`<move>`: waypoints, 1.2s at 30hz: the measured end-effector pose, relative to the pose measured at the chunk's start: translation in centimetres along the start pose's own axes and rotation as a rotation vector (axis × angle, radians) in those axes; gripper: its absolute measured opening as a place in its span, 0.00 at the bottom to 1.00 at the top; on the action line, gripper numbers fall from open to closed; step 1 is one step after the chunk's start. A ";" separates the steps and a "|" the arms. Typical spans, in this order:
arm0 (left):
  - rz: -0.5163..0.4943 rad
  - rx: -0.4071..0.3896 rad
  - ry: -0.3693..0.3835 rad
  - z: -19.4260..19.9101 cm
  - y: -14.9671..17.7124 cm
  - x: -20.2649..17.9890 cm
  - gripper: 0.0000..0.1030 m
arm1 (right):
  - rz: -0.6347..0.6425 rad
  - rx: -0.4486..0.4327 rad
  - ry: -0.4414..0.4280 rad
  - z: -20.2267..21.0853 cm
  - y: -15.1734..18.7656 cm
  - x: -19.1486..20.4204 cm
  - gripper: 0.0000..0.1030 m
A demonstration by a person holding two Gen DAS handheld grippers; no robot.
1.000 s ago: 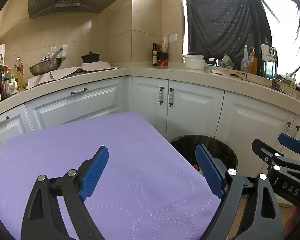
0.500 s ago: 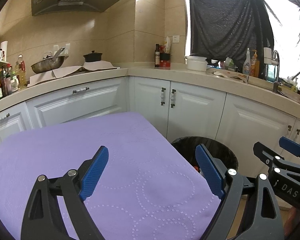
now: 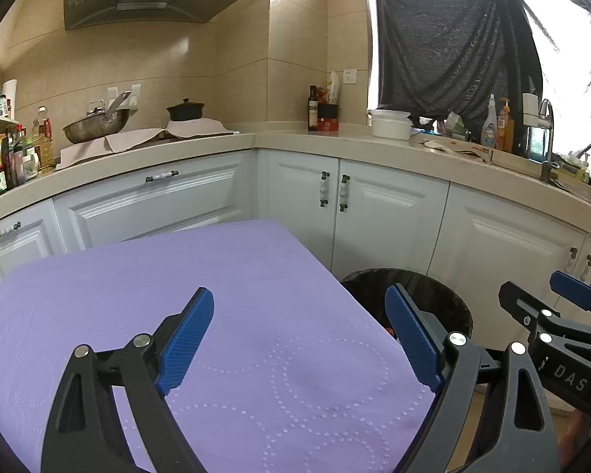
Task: Collect trash
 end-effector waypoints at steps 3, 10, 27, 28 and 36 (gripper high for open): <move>0.000 0.000 0.000 0.0 0.0 0.0 0.84 | 0.000 0.002 -0.002 -0.2 -0.1 0.2 0.77; 0.009 -0.008 -0.010 0.0 0.0 0.2 0.84 | 0.000 0.002 -0.001 -0.2 -0.1 0.2 0.77; -0.013 -0.018 -0.021 0.0 -0.3 0.2 0.87 | 0.000 0.005 -0.001 -0.3 0.0 0.4 0.77; -0.010 -0.018 -0.019 0.0 -0.3 0.3 0.87 | -0.001 0.006 -0.001 -0.4 0.1 0.4 0.77; -0.011 -0.017 -0.003 -0.2 -0.6 0.3 0.87 | 0.000 0.004 0.000 -0.4 0.1 0.4 0.77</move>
Point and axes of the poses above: each gripper's, at about its wrist camera, not at the fingertips, and z roughly against the way its jaws point, x to its left, y to its underside, the point moved 3 cm from there along -z, roughly the way its jaws point, and after that the axes turned 6 degrees about -x, right-handed, at the moved point
